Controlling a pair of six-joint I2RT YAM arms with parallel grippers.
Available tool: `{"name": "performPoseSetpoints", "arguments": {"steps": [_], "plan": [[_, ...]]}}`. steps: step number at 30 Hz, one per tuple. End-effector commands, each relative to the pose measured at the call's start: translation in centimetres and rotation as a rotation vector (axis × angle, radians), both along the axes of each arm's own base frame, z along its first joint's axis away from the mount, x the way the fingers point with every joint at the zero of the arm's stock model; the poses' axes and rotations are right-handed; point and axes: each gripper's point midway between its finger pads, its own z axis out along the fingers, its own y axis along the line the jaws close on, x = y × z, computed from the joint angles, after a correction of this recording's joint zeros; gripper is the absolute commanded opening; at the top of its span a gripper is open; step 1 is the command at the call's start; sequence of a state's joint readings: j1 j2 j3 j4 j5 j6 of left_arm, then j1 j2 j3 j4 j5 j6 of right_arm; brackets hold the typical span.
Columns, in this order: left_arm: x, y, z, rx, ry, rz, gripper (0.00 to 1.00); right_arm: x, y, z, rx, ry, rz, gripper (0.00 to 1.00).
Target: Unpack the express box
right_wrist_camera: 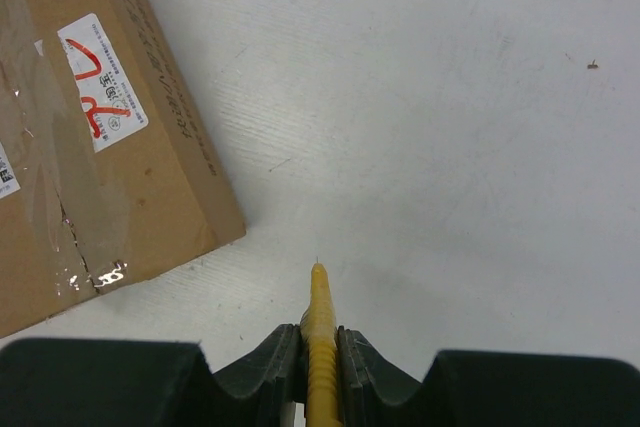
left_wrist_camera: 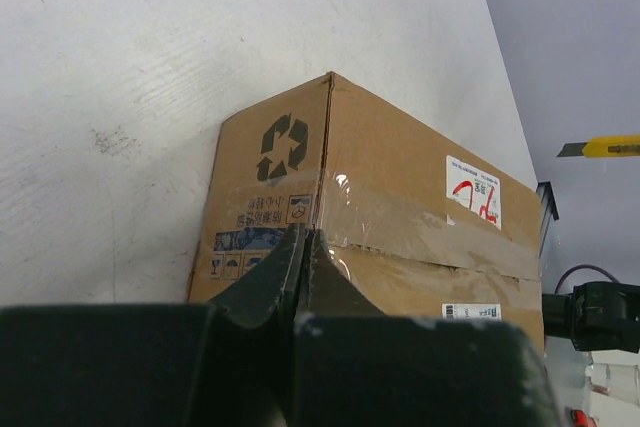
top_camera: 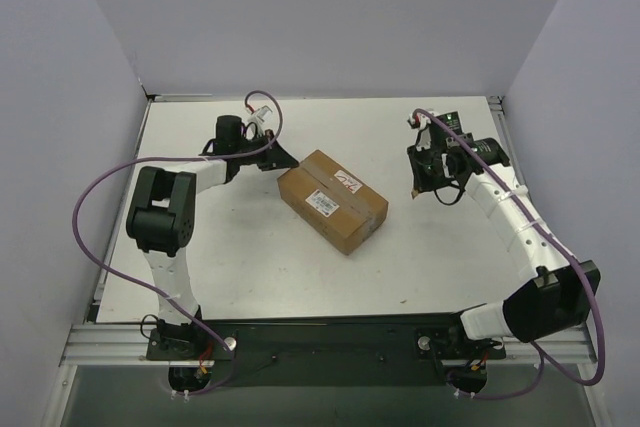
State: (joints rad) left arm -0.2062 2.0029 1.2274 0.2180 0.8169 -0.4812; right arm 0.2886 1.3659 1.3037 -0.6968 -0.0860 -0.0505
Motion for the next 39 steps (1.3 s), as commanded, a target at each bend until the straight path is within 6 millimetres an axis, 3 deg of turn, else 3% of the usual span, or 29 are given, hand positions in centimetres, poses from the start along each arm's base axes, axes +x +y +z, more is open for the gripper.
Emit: {"name": "performPoseSetpoints", "arguments": {"steps": [1,5,13,16,17,19,20,21,27,35,37,39], "plan": [[-2.4,4.5,-9.9,0.223,0.267,0.137,0.00,1.4,0.4,1.6,0.012,-0.036,0.000,0.00],[-3.4,5.6,-11.3,0.263,0.310,0.148,0.00,1.9,0.7,1.6,0.008,-0.035,0.009,0.00],[-4.0,4.7,-10.5,0.222,0.309,0.119,0.00,2.3,1.7,0.0,-0.013,0.000,0.038,0.00],[-4.5,4.5,-11.0,0.257,0.299,0.098,0.00,2.9,3.4,-1.0,0.006,0.026,0.068,0.00],[-4.6,4.3,-10.9,0.256,0.292,0.089,0.00,3.5,3.9,-0.5,0.013,0.010,0.073,0.00],[-4.6,3.5,-10.2,0.248,0.259,0.056,0.00,4.3,5.6,-0.8,0.020,0.009,0.103,0.00],[-4.6,3.1,-9.7,0.244,0.241,0.044,0.00,5.3,6.4,0.3,0.030,-0.024,0.113,0.00],[-4.6,2.6,-9.2,0.233,0.226,0.026,0.02,5.8,7.6,-0.3,0.026,-0.016,0.136,0.00],[-5.7,-1.1,-6.4,0.201,0.112,-0.092,0.06,9.8,11.4,1.4,0.030,-0.090,0.173,0.00],[-8.7,-3.8,-5.1,0.239,0.038,-0.243,0.12,12.3,12.2,1.0,0.022,-0.106,0.172,0.00],[-8.9,-3.2,-4.8,0.270,0.014,-0.240,0.20,12.8,11.7,1.1,0.007,-0.115,0.164,0.00],[-8.7,-1.3,-3.5,0.300,0.001,-0.205,0.29,13.3,10.1,1.4,0.004,-0.123,0.128,0.00]]}}
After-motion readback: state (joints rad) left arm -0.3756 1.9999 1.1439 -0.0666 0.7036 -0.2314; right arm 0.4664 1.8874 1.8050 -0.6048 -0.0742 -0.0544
